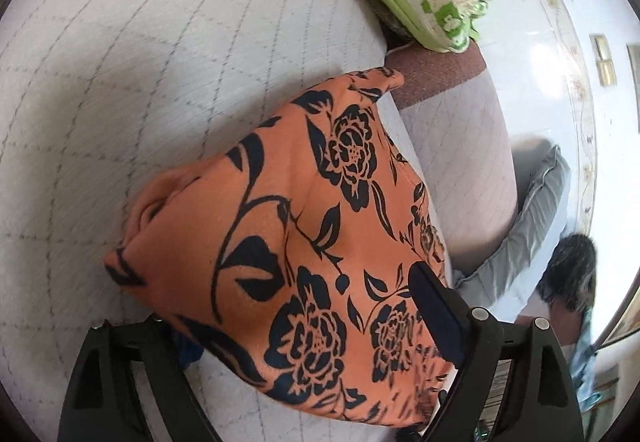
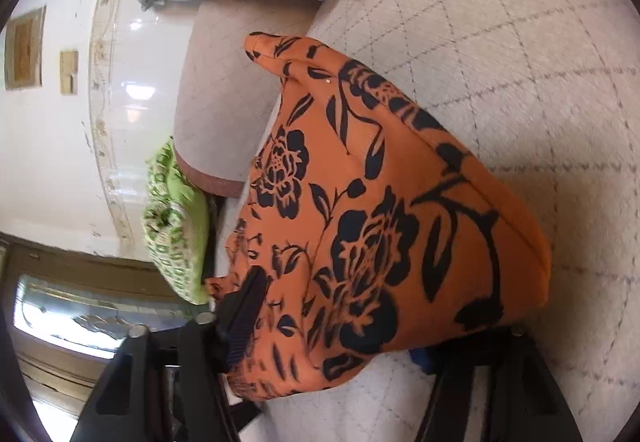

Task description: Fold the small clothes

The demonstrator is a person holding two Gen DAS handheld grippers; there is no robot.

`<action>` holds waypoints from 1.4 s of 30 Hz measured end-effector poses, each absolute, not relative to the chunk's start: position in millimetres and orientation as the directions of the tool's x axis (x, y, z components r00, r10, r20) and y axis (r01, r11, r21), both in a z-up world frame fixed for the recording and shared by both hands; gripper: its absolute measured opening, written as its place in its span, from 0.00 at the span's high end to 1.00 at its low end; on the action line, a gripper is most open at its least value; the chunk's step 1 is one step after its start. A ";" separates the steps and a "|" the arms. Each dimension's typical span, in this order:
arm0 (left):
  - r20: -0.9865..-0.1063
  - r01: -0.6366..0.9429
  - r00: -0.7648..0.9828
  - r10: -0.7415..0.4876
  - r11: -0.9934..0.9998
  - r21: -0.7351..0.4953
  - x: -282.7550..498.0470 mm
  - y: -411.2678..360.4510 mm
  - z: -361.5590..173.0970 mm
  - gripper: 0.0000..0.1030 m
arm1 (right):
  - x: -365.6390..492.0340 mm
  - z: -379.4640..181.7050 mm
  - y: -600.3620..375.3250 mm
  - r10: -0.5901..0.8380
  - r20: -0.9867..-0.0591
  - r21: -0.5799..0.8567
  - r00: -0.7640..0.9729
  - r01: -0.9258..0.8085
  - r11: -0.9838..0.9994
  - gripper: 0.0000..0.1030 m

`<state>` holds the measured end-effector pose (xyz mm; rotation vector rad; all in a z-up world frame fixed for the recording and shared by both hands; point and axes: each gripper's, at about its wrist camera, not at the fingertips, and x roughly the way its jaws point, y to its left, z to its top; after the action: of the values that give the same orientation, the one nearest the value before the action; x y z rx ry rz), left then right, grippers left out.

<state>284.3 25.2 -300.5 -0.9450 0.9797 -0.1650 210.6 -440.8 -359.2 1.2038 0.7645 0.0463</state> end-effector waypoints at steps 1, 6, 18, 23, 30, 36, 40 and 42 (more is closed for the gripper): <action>-0.642 -0.275 0.579 -0.502 0.621 -0.734 284.9 24.2 -300.3 0.29 | 212.1 -360.8 -441.2 0.407 -0.533 0.832 0.742 0.370 0.414 0.66; -0.665 -0.323 0.551 -0.505 0.606 -0.727 290.2 30.4 -312.9 0.79 | 211.4 -358.2 -439.1 0.376 -0.559 0.804 0.739 0.372 0.465 0.85; -0.654 -0.190 0.575 -0.492 0.697 -0.692 247.2 33.3 -260.5 0.84 | 169.5 -283.4 -385.3 0.164 -0.592 0.511 0.789 0.210 0.834 0.89; -0.681 -0.151 0.556 -0.477 0.747 -0.647 192.0 54.6 -249.5 0.84 | 116.8 -271.8 -363.0 0.165 -0.611 0.464 0.774 0.181 0.867 0.89; -0.706 -0.197 0.503 -0.498 0.729 -0.655 104.7 103.0 -273.0 0.83 | 34.1 -293.3 -338.7 0.270 -0.662 0.543 0.699 0.200 0.815 0.88; -0.678 -0.278 0.476 -0.560 0.635 -0.720 101.8 118.2 -312.8 0.71 | 22.1 -314.2 -337.8 0.315 -0.758 0.545 0.571 0.289 0.787 0.81; -0.611 -0.254 0.498 -0.615 0.571 -0.781 107.0 116.7 -311.3 0.43 | -1.8 -300.3 -333.8 0.315 -0.769 0.522 0.556 0.262 0.812 0.81; -0.602 -0.244 0.515 -0.610 0.568 -0.786 108.4 112.2 -308.1 0.39 | -12.4 -292.2 -329.6 0.348 -0.753 0.547 0.558 0.237 0.803 0.81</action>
<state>108.4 112.2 -308.1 -0.9808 1.0433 -0.2686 -12.4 -329.6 -292.2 0.6632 0.9962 0.0717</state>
